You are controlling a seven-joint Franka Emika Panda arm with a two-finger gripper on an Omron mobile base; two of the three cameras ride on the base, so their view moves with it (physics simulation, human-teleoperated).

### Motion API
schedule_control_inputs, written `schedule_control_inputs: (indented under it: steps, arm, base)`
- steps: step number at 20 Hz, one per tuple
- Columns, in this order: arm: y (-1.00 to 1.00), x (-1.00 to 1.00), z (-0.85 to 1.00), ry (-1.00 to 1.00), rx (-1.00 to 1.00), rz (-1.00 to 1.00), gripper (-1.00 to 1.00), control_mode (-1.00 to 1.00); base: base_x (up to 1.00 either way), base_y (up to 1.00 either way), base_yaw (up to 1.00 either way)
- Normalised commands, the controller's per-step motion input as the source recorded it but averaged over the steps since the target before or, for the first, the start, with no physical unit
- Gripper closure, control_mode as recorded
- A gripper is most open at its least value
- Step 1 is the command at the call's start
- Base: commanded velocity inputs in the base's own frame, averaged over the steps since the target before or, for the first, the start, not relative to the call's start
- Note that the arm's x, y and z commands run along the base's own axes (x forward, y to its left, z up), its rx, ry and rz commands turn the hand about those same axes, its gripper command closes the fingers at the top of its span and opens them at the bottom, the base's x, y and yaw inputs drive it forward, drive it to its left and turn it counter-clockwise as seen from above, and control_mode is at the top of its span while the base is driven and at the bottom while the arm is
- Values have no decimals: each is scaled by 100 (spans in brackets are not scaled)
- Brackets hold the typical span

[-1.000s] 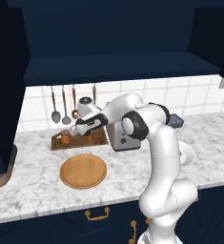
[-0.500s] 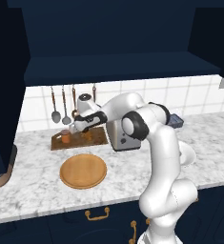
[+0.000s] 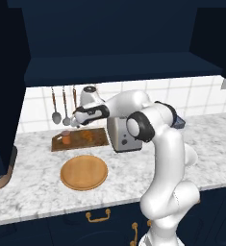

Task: From the different types of pastries on the counter, select a croissant and place it on the cutting board. Then retrieve a jar of jam from the cabinet and place it alongside the croissant on the cutting board.

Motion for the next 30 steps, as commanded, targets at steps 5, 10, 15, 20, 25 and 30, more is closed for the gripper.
schedule_control_inputs:
  steps: [5, 10, 15, 20, 25, 30]
  arm:
    - [16, -44, 72, 0, 3, 0, -100, -100]
    - [22, -25, 85, 0, 0, 0, -100, -100]
    - [0, -100, -6, -16, 0, -18, -100, -100]
    - [0, -100, -14, -26, 1, -15, -100, -100]
    - [0, -100, -4, -25, 7, -15, -100, -100]
    - [0, -100, 0, -17, 12, -17, -100, -100]
  base:
    - [0, 0, 0]
    - [0, 0, 0]
    - [0, 0, 0]
    - [0, 0, 0]
    - [0, 0, 0]
    - [0, 0, 0]
